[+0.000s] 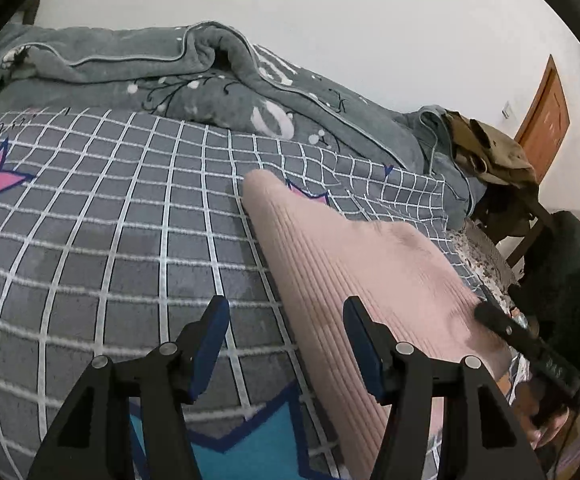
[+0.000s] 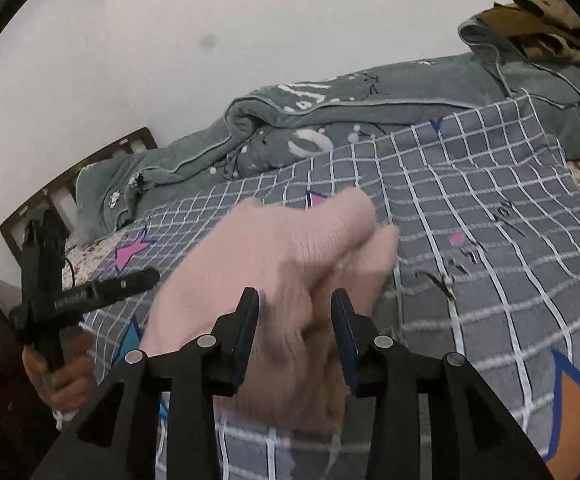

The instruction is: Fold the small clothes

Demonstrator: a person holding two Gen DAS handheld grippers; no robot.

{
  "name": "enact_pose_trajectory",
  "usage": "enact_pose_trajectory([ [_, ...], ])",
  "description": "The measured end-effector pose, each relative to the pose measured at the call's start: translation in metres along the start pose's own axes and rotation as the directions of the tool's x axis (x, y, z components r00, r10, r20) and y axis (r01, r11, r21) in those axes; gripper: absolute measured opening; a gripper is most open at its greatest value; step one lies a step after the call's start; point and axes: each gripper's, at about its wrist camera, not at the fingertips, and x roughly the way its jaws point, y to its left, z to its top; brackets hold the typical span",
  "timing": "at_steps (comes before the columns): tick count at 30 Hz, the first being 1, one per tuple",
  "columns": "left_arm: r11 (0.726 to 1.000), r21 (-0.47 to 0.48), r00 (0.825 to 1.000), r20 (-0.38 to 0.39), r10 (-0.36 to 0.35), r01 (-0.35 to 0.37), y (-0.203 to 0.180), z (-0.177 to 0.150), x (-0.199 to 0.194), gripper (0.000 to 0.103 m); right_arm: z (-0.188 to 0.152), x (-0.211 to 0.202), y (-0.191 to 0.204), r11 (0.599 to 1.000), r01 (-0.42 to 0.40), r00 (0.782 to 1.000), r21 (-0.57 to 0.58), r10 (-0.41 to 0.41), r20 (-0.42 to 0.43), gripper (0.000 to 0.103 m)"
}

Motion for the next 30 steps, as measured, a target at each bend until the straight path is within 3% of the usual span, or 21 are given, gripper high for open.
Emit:
enact_pose_trajectory([
  [5,1.000,-0.005,1.000,-0.006,-0.014,0.014,0.007,0.004,0.007,0.057,0.023,0.044,0.001,0.994,0.099,0.990,0.037,-0.095,-0.100,0.039],
  [6,1.000,-0.006,1.000,-0.006,-0.009,0.009,0.008,0.003,0.008,0.057,0.021,0.045,0.001,0.995,0.096,0.992,0.036,-0.093,-0.088,0.021],
  [8,1.000,-0.019,1.000,-0.006,-0.018,0.018,0.010,0.003,0.008,0.057,0.014,0.030,0.006,0.999,0.040,0.999,-0.004,-0.040,-0.009,0.014],
  [9,0.999,-0.030,1.000,-0.001,-0.029,0.029,0.011,0.004,0.007,0.057,0.011,0.005,0.006,0.999,-0.034,0.994,-0.016,0.036,0.101,0.014],
  [10,0.998,-0.044,0.999,0.005,-0.047,0.047,0.012,0.004,0.005,0.057,0.010,-0.008,0.001,0.998,-0.058,0.988,-0.014,0.059,0.141,0.014],
  [11,0.995,-0.056,0.997,0.010,-0.080,0.080,0.013,0.005,0.005,0.057,0.009,-0.012,-0.005,0.999,-0.032,0.989,0.002,0.032,0.142,0.014],
  [12,0.992,-0.065,0.994,0.011,-0.112,0.112,0.013,0.005,0.005,0.057,0.006,-0.007,-0.012,1.000,0.011,0.993,0.028,-0.014,0.119,0.014],
  [14,0.985,-0.077,0.988,0.004,-0.153,0.153,0.011,0.004,0.006,0.058,-0.004,0.027,-0.034,0.986,0.134,0.990,0.101,-0.128,-0.056,0.014],
  [16,0.983,-0.083,0.986,-0.009,-0.168,0.166,0.007,0.003,0.008,0.058,-0.007,0.027,-0.036,0.982,0.148,0.989,0.120,-0.143,-0.049,0.019],
  [19,0.977,-0.099,0.981,-0.027,-0.191,0.188,0.005,0.002,0.013,0.059,-0.003,0.012,-0.022,0.991,0.120,0.993,0.059,-0.120,-0.002,0.029],
  [21,0.976,-0.105,0.980,-0.039,-0.196,0.191,0.003,0.000,0.016,0.059,-0.006,0.009,-0.016,0.993,0.114,0.993,0.036,-0.115,0.006,0.031],
  [27,0.977,-0.101,0.980,-0.046,-0.191,0.186,0.002,-0.002,0.020,0.059,-0.003,0.022,-0.013,0.994,0.106,0.993,0.032,-0.105,-0.047,0.046],
  [30,0.978,-0.098,0.981,-0.044,-0.190,0.185,0.003,-0.002,0.020,0.059,-0.006,0.029,-0.032,0.988,0.108,0.990,0.110,-0.097,-0.102,0.054],
])
